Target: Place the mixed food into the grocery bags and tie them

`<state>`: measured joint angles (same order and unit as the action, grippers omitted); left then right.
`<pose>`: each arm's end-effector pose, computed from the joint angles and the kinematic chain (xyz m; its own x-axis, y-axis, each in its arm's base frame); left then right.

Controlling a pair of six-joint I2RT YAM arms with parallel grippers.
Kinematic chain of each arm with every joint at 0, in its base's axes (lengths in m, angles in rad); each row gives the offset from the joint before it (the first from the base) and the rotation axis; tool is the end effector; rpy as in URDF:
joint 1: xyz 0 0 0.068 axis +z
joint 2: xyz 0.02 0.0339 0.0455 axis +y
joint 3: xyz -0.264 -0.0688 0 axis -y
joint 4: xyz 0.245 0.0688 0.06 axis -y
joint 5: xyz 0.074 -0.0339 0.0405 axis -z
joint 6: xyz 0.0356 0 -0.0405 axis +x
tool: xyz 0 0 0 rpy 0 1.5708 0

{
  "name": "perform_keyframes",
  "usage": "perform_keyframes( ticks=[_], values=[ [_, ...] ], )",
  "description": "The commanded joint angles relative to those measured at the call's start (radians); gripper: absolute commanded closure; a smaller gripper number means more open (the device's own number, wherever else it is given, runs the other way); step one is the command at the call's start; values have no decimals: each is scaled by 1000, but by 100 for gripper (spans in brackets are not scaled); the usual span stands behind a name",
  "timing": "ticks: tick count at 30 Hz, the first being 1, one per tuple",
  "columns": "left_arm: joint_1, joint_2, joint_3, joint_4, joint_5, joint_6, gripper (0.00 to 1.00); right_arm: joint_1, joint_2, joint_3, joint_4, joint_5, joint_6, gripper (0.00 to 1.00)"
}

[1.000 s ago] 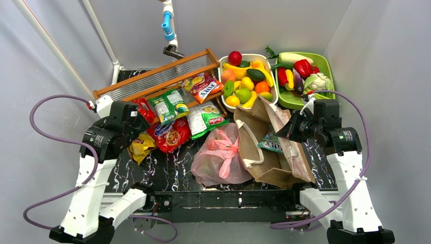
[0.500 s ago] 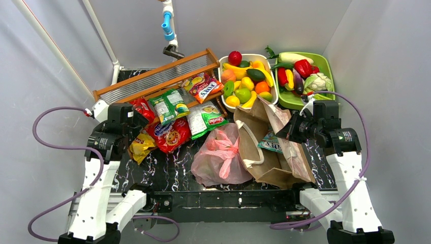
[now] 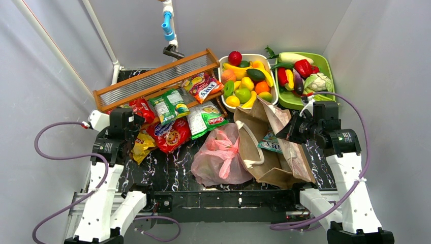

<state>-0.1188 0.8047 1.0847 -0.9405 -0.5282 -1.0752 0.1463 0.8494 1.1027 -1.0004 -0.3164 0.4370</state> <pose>0.1397 0.0014 0.3649 -0.0321 -0.7614 -0.6475 -0.6751 0.4942 -0.5476 0.1437 0.0324 0.3579 -0.7633 0.2941 -0.5752 -0.0456 0.8636 0.5021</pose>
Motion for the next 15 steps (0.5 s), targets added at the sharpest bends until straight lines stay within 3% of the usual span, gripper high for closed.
perform_keyframes(
  ticks=[1,15],
  values=[
    [12,-51,-60,92,-69,-61,5,6,-14,-2,-3,-9,-15,99],
    [39,-5,-141,254,-134,-3,19,9,-11,1,-6,-13,-17,99]
  ],
)
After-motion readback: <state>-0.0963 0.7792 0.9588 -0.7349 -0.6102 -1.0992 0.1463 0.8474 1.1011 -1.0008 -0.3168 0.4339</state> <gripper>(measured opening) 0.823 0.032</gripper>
